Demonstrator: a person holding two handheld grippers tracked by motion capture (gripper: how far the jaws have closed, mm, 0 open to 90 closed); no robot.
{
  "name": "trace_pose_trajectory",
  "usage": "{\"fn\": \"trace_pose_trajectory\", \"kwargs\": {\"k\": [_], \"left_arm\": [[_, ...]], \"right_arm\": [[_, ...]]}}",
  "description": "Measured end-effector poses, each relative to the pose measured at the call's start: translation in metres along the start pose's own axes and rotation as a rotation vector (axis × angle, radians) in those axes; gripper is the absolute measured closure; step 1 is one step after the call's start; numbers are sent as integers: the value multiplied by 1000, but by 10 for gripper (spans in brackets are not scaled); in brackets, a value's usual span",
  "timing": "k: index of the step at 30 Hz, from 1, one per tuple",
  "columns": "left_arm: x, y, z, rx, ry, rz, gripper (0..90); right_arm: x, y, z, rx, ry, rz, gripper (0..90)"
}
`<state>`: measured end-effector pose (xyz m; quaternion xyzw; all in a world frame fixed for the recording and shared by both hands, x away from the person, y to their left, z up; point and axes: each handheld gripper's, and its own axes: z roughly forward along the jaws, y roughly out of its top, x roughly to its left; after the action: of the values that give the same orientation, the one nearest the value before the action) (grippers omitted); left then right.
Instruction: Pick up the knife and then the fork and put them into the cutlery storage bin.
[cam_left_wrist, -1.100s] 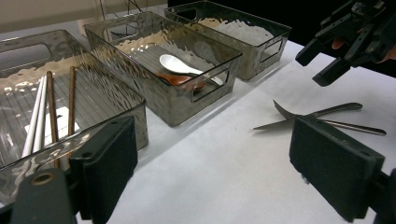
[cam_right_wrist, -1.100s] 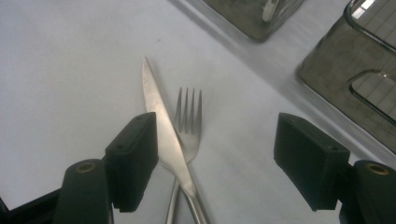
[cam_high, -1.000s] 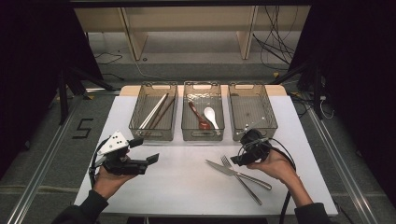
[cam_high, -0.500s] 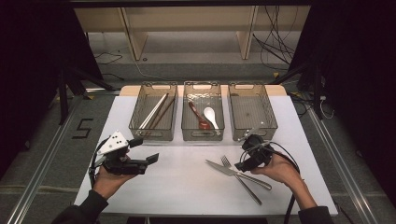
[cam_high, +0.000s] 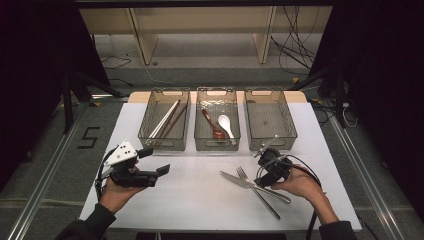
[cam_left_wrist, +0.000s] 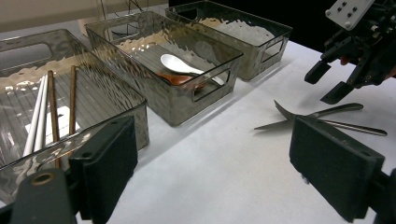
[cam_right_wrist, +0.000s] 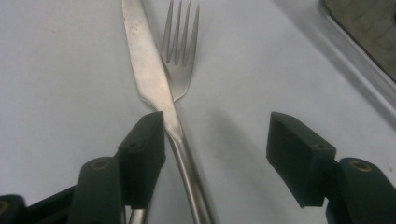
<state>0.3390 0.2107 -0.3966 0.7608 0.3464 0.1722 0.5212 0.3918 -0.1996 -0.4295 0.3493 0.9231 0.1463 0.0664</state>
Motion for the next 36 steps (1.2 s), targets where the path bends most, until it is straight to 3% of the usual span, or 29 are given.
{"fn": "trace_pose_trajectory", "kwargs": {"k": [18, 36], "left_arm": [[-1, -1, -2, -2, -6, 8, 150], [-1, -1, -3, 1, -4, 9, 150]], "right_arm": [[7, 0, 8, 79, -17, -86, 608], [13, -1, 20, 163, 24, -165, 682]]}}
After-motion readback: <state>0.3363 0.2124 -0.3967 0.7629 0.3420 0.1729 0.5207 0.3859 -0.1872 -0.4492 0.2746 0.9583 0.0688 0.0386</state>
